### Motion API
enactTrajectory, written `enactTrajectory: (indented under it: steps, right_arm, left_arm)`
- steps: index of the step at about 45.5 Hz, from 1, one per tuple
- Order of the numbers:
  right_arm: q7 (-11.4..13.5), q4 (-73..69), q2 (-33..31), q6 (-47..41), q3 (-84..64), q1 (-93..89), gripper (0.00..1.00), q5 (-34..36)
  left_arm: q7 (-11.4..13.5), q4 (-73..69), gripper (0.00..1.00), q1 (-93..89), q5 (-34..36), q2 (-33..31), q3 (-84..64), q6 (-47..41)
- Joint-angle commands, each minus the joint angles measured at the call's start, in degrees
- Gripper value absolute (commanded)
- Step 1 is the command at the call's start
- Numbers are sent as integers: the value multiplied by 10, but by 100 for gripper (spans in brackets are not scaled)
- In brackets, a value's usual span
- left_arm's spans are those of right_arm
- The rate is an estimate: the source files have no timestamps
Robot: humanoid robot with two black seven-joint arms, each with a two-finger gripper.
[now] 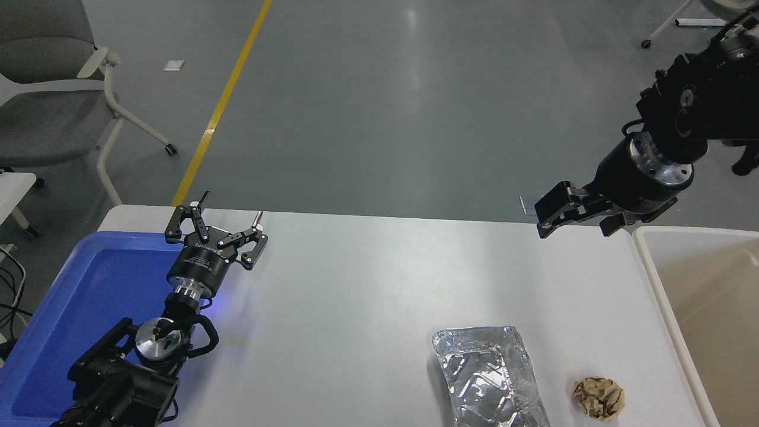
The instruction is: Pick up foil plate and place in dustbin
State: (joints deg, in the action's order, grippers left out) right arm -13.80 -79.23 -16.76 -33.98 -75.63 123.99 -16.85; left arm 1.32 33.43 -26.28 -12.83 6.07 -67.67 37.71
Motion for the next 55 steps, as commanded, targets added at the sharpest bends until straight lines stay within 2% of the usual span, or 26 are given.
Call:
enactTrajectory:
  steps: [1, 7, 11, 23, 39, 55]
  right_arm:
    - [1, -1, -21, 19, 8, -34, 100, -36]
    - [1, -11, -42, 25, 18, -57, 100, -37]
    - [0, -25, -54, 71, 24, -76, 100, -43]
    - [0, -29, -49, 141, 51, -172, 100, -61]
    - [0, -15, 11, 254, 52, -321, 100, -71]
    - [-2, 7, 15, 296, 65, -386, 100, -103]
  left_arm:
    - [0, 0, 99, 0, 0, 0, 0, 0]
    - [0, 1, 99, 0, 0, 0, 0, 0]
    - [0, 0, 99, 0, 0, 0, 0, 0]
    - [0, 0, 99, 0, 0, 0, -1, 0]
    - [0, 1, 99, 0, 0, 0, 0, 0]
    - [0, 0, 99, 0, 0, 0, 0, 0]
